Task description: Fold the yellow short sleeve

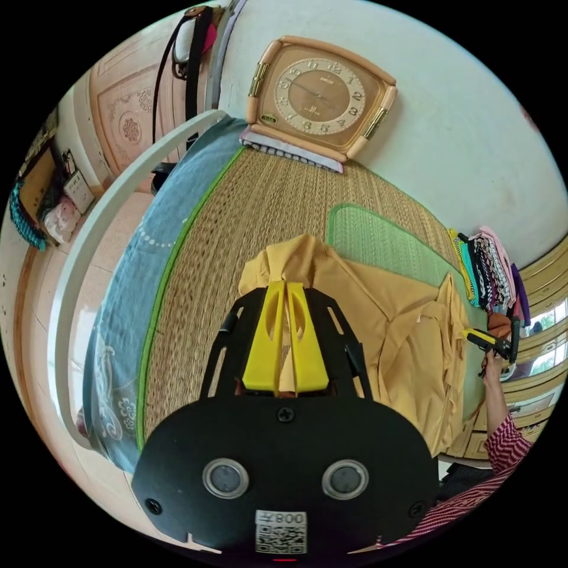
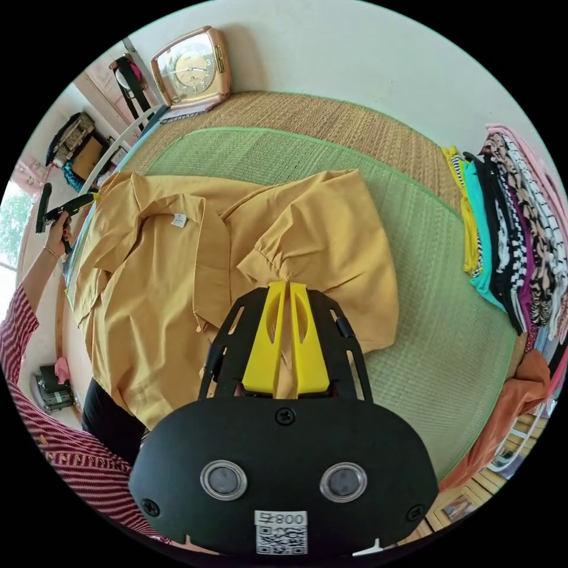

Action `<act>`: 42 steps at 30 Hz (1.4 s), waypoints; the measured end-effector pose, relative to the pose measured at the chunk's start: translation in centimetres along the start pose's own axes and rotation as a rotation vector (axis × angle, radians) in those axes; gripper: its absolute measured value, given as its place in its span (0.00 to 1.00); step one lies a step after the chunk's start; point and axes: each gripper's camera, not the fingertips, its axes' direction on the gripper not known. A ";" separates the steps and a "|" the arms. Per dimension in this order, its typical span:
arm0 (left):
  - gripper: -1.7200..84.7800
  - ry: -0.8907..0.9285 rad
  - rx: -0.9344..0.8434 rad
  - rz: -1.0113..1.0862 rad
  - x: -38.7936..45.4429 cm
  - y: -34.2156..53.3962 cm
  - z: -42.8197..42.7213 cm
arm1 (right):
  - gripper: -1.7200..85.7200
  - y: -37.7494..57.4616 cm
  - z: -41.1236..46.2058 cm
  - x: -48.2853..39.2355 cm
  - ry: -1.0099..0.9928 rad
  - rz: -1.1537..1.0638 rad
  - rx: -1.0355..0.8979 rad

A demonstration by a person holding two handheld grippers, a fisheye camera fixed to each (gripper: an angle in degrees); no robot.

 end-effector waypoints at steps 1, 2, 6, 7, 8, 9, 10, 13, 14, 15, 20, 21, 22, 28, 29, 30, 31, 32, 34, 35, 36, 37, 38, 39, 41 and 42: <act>0.03 -0.017 0.019 0.008 -0.1 -0.9 -1.0 | 0.03 0.2 -0.9 0.8 0.015 0.007 0.015; 0.03 -0.027 0.027 0.009 -0.2 -1.4 -1.5 | 0.03 0.7 -3.0 2.7 0.052 0.029 0.047; 0.03 -0.102 0.077 -0.033 -1.4 -3.7 -3.3 | 0.03 2.7 -10.1 13.4 0.159 0.217 0.134; 0.04 -0.139 0.082 -0.053 -1.8 -3.9 -3.4 | 0.03 3.1 -10.7 15.2 0.165 0.253 0.134; 0.04 -0.147 0.077 -0.061 -2.0 -3.9 -3.3 | 0.03 4.3 -11.7 18.7 0.165 0.329 0.135; 0.05 -0.135 0.064 -0.080 -2.4 -3.8 -3.1 | 0.03 5.8 -12.1 21.9 0.142 0.415 0.134; 0.06 -0.084 0.065 -0.096 -2.7 -3.2 -2.9 | 0.03 6.7 -12.1 23.3 0.126 0.456 0.131; 0.08 0.077 0.037 -0.099 -2.7 -0.7 -1.9 | 0.04 12.2 -10.7 27.7 0.028 0.593 0.127; 0.08 0.105 0.027 -0.093 -2.5 0.0 -1.7 | 0.05 14.4 -9.5 28.1 -0.028 0.610 0.132; 0.09 0.147 0.004 -0.077 -2.2 1.4 -1.3 | 0.05 16.4 -8.1 27.8 -0.099 0.590 0.127; 0.11 0.255 -0.123 0.003 -0.5 8.2 -1.0 | 0.07 23.5 -2.7 20.9 -0.272 0.408 0.033; 0.11 0.264 -0.137 0.024 0.1 10.1 -1.5 | 0.07 25.2 -1.6 18.7 -0.309 0.356 -0.002; 0.11 0.268 -0.149 0.047 0.7 11.9 -2.0 | 0.07 26.0 -1.2 17.7 -0.324 0.333 -0.019; 0.14 0.135 -0.292 0.189 4.0 18.9 -1.3 | 0.07 31.7 -0.1 10.6 -0.423 0.190 -0.037; 0.14 0.121 -0.304 0.204 4.2 19.3 -1.0 | 0.07 31.7 0.1 9.4 -0.427 0.153 -0.047; 0.13 0.079 -0.330 0.246 4.8 20.0 -0.3 | 0.07 31.4 0.2 8.3 -0.429 0.116 -0.053; 0.13 -0.009 -0.349 0.264 5.1 20.5 0.5 | 0.07 31.1 0.2 7.7 -0.432 0.099 -0.052; 0.12 -0.047 -0.358 0.270 5.3 20.8 0.9 | 0.08 30.5 0.0 6.7 -0.445 0.070 -0.036; 0.08 -0.087 -0.332 0.281 5.4 21.1 1.1 | 0.08 29.1 -0.3 5.3 -0.482 0.029 -0.004; 0.07 -0.088 -0.334 0.276 5.3 21.2 1.3 | 0.08 27.9 -0.2 4.3 -0.499 0.006 0.009; 0.05 -0.089 -0.329 0.267 5.1 21.4 1.5 | 0.09 26.6 0.1 3.3 -0.521 -0.018 0.015; 0.04 -0.082 -0.322 0.255 4.9 21.6 1.6 | 0.09 25.8 0.3 2.8 -0.533 -0.033 0.019; 0.04 -0.077 -0.320 0.252 4.8 21.7 1.7 | 0.10 24.2 0.8 1.6 -0.547 -0.061 0.026; 0.03 -0.065 -0.317 0.245 4.6 22.0 1.9 | 0.10 22.6 1.4 0.4 -0.555 -0.083 0.024; 0.03 -0.041 -0.304 0.232 4.3 22.3 1.9 | 0.11 20.0 2.9 -1.2 -0.575 -0.104 0.009; 0.03 -0.024 -0.286 0.229 4.1 22.6 1.7 | 0.11 18.3 4.2 -2.1 -0.592 -0.107 -0.006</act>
